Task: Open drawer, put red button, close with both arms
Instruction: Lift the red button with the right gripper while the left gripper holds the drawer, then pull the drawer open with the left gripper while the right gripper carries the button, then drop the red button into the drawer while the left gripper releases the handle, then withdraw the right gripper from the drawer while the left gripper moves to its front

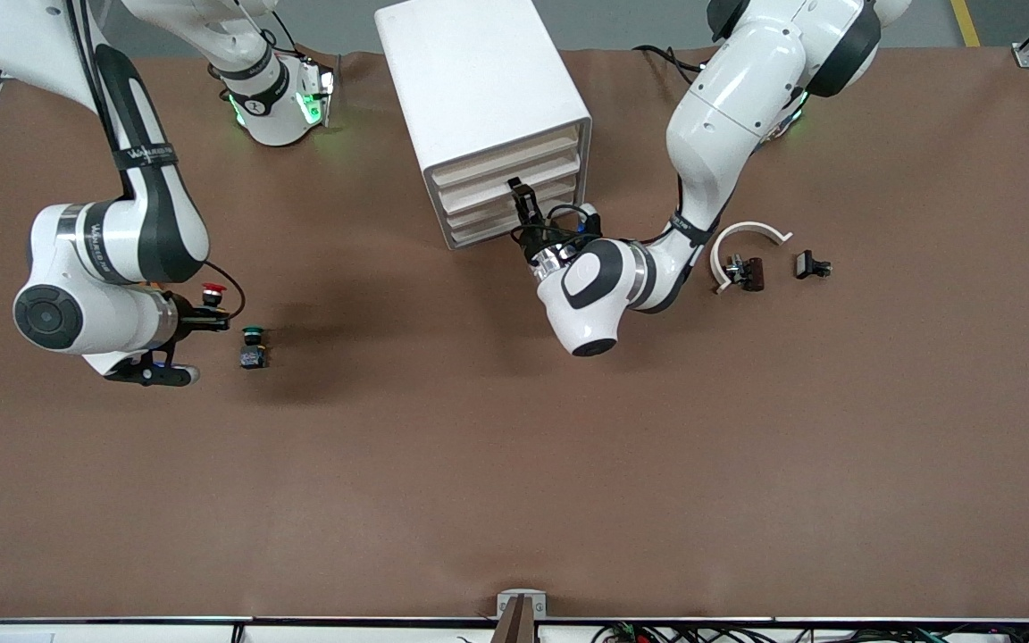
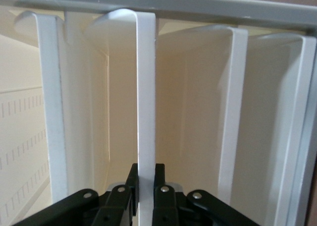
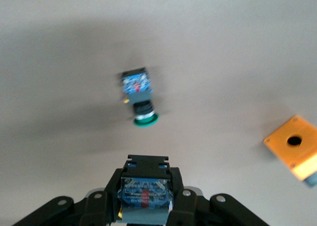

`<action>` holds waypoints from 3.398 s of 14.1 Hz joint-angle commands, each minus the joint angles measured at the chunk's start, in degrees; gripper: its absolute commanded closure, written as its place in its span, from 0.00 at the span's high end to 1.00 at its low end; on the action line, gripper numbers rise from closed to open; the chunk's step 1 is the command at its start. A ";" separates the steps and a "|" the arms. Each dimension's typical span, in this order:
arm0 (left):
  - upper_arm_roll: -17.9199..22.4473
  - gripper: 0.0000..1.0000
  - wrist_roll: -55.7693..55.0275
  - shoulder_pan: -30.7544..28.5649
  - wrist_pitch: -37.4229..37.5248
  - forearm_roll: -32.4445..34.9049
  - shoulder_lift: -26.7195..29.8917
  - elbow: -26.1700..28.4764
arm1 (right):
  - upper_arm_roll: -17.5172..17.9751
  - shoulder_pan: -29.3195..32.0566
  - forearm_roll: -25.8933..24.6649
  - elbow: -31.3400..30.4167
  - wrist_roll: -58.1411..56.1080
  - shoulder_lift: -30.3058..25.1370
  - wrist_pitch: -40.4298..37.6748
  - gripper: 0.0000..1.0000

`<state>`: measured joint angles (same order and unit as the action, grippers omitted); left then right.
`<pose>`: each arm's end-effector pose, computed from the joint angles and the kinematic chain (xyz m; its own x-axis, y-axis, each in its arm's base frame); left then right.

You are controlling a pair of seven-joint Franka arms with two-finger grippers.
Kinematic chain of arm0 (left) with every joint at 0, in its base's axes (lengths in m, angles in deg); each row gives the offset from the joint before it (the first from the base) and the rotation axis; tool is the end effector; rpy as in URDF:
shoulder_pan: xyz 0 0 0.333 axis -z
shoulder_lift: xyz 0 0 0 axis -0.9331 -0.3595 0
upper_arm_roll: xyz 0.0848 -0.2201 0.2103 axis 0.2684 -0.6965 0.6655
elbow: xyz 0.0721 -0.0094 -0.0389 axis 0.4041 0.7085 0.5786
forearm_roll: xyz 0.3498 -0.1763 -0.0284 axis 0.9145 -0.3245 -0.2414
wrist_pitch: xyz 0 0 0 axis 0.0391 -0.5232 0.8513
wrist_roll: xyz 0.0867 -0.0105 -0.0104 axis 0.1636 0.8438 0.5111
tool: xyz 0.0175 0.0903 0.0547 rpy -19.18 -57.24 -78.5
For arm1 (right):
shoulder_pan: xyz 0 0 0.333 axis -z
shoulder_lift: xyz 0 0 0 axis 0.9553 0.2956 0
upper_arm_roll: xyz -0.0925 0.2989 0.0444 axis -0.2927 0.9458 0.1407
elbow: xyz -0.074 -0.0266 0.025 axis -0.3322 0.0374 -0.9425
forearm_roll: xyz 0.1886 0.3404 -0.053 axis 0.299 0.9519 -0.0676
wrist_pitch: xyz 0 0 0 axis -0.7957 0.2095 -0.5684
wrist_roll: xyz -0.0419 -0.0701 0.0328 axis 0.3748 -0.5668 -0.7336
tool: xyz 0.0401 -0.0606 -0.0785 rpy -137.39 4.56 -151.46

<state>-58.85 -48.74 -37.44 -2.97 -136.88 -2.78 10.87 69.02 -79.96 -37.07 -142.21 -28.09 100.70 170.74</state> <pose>0.4369 -0.4699 0.1801 -0.3618 0.9306 0.0551 0.1533 0.1176 -0.9811 0.5844 0.0410 0.3251 0.9254 -0.1412 -0.3518 -0.1105 -0.9882 0.1060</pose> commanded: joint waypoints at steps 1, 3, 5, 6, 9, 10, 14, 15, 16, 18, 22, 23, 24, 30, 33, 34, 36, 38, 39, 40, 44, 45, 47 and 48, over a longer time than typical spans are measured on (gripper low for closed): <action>1.08 0.00 -1.76 -0.46 0.94 0.04 0.53 -0.32 | -0.10 -3.82 1.83 3.51 7.28 -1.82 -7.12 0.22; 1.70 0.00 -1.68 -1.77 0.94 0.13 0.53 -1.19 | -0.10 -6.98 1.83 7.29 13.42 -1.99 -11.52 0.22; 2.93 0.00 -1.59 -3.18 0.85 0.13 0.53 -2.34 | -0.10 -10.32 2.09 11.59 19.84 -1.99 -16.53 0.21; 3.89 0.00 -1.50 -3.45 0.85 0.13 0.53 -2.86 | -0.10 -12.43 2.18 13.27 24.22 -1.99 -18.11 0.21; 6.44 0.00 -1.50 -3.63 0.85 0.13 0.70 -3.84 | -0.19 -19.28 5.15 15.91 38.63 -1.56 -18.84 0.21; 7.15 0.00 -1.50 -3.63 0.85 0.13 0.62 -4.53 | -0.19 -20.87 6.82 16.79 43.03 -1.38 -18.75 0.21; 9.43 0.00 -1.50 -3.71 0.85 0.13 0.79 -5.68 | -0.19 -26.15 14.82 20.31 57.19 0.02 -16.30 0.21; 9.96 0.00 -1.33 -3.71 0.85 0.13 0.79 -6.12 | -0.19 -27.03 15.79 20.58 61.14 0.46 -14.63 0.21; 10.49 0.01 -1.24 -3.71 0.85 0.13 0.79 -6.38 | -0.19 -28.60 15.80 20.58 64.14 0.73 -13.14 0.21; 11.10 0.36 -1.06 -3.80 0.85 0.04 0.79 -6.65 | -0.19 -31.68 15.80 20.58 68.80 1.60 -10.24 0.21; 14.61 1.00 -0.45 -4.24 1.11 0.48 2.19 -8.49 | -0.19 -36.42 16.50 20.40 77.07 4.24 -4.08 0.20; 15.23 1.00 -0.27 -4.42 1.29 1.79 2.89 -9.71 | -0.19 -37.49 16.85 20.40 79.00 4.85 -3.02 0.20; 15.59 1.00 0.60 -4.51 1.29 3.28 2.90 -10.77 | -0.19 -38.19 16.94 20.23 80.15 5.03 -2.14 0.20; 25.59 1.00 22.53 -3.45 -0.90 10.40 5.71 -13.33 | -0.19 -42.50 17.03 19.53 84.47 8.11 2.95 0.18; 26.31 1.00 34.94 -3.54 -1.61 15.14 7.46 -13.33 | -0.19 -43.03 17.03 19.44 84.47 10.04 4.54 0.18; 26.31 1.00 39.32 -3.54 -2.05 17.16 7.64 -13.33 | -0.19 -43.38 17.03 19.44 84.47 10.39 4.54 0.18; 26.14 1.00 51.35 -2.49 -2.14 23.73 7.91 -13.24 | -0.19 -43.38 17.03 19.44 84.47 10.83 4.54 0.18; 26.14 1.00 60.69 1.19 -3.19 32.52 8.88 -12.98 | -0.19 -43.82 16.94 19.44 84.47 11.45 4.63 0.18; 26.05 1.00 61.94 2.34 -3.98 34.65 9.05 -12.98 | -0.19 -43.82 17.03 19.44 84.38 11.63 4.55 0.19; 25.96 1.00 62.83 3.31 -5.12 36.24 10.10 -12.63 | -0.19 -43.91 16.94 19.44 84.38 11.72 4.54 0.20; 24.29 1.00 83.34 3.49 -11.26 38.45 14.83 -5.98 | -0.19 -44.35 16.94 19.44 84.38 11.98 4.46 0.27; 24.20 1.00 86.62 3.75 -15.11 38.45 17.55 -1.51 | -0.19 -44.35 16.94 19.44 84.38 11.98 4.46 0.32; 24.03 1.00 91.90 6.29 -27.56 38.62 26.06 13.49 | -0.19 -44.35 16.94 19.44 84.38 11.98 4.46 0.61; 23.94 1.00 93.75 7.00 -33.72 38.62 29.93 20.44 | -0.19 -44.35 16.94 19.52 84.30 11.98 4.46 0.86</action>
<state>-34.15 40.78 -32.77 -25.58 -99.64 15.40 12.96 69.44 -123.65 -21.33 -123.35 55.70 112.34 175.33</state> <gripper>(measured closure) 0.000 0.432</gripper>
